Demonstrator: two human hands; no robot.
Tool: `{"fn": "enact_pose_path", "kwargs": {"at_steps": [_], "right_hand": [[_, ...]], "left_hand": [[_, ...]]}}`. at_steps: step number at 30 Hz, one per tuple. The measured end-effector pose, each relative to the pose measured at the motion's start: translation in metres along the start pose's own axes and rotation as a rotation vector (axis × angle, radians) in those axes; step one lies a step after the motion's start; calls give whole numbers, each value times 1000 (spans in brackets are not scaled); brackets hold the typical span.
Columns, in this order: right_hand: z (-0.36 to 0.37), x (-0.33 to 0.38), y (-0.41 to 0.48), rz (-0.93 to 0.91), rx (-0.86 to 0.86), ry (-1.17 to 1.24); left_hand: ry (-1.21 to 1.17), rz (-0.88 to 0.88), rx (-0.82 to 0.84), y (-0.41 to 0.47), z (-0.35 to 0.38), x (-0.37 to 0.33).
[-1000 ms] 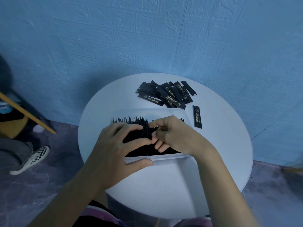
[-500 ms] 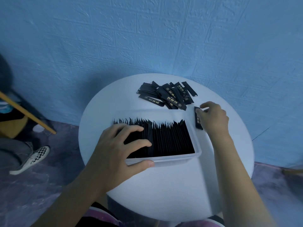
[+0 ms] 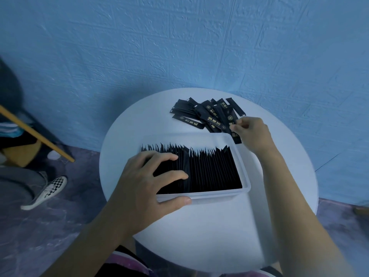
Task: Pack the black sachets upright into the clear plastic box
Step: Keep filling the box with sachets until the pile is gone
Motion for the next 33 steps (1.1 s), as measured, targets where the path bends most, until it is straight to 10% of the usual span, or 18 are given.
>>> {"fn": "enact_pose_path", "kwargs": {"at_steps": [11,22,33], "right_hand": [[26,-2,31,-45,220,-90],[-23,71,-50,-91,213,334],[51,71,-123,-54,274,-182]], "left_hand": [[-23,-9,-10,0,0,0],[-13,-7,-20,0,1,-1],[2,-15,-21,1,1,-3]]}}
Point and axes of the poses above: each hand's wrist, its own y-axis towards the middle knuckle, its own z-axis out of the palm, x = y × z, the point moved 2 cm from there along y, towards the middle knuckle, and after that the axes turned 14 degrees about y, right-handed, at the moved point
